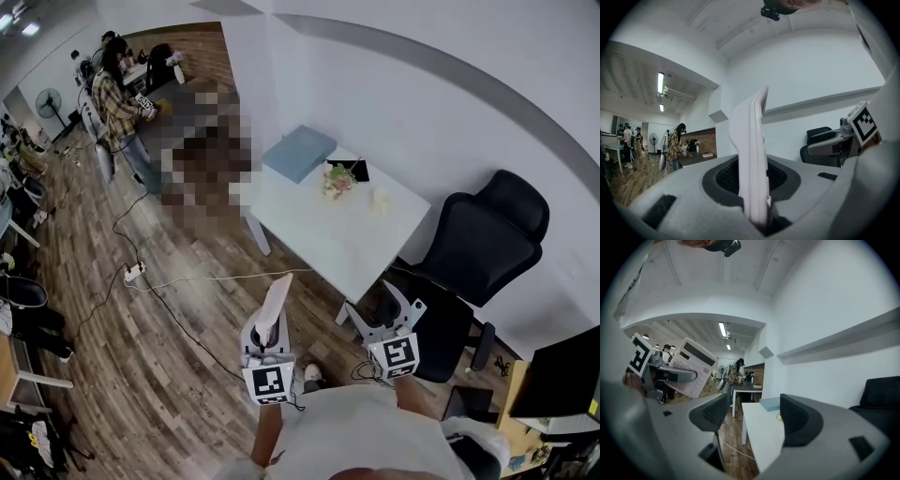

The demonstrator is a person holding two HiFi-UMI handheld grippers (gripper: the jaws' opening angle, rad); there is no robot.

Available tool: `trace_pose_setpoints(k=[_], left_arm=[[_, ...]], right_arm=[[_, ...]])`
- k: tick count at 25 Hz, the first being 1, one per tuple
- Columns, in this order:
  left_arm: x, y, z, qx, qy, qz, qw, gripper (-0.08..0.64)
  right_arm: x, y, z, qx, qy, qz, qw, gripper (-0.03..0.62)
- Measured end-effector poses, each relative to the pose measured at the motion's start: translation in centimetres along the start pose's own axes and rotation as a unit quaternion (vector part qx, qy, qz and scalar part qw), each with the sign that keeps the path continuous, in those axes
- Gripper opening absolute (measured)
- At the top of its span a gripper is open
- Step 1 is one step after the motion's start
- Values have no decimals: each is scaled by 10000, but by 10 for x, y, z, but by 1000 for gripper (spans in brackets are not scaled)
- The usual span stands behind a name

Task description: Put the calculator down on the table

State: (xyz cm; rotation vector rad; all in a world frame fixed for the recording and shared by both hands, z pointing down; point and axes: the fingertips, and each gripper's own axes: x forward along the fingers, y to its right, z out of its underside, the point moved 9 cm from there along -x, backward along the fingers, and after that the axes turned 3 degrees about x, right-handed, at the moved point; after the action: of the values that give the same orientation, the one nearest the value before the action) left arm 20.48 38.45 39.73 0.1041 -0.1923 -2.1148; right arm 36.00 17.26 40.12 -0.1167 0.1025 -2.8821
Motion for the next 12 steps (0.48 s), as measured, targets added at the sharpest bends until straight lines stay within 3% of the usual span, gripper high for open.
trace_pose_setpoints(k=[12], left_arm=[[34,-50,8,-64,51,201,9998,92]], right_arm=[[51,-22,-2,-6,-123,123,9998,348]])
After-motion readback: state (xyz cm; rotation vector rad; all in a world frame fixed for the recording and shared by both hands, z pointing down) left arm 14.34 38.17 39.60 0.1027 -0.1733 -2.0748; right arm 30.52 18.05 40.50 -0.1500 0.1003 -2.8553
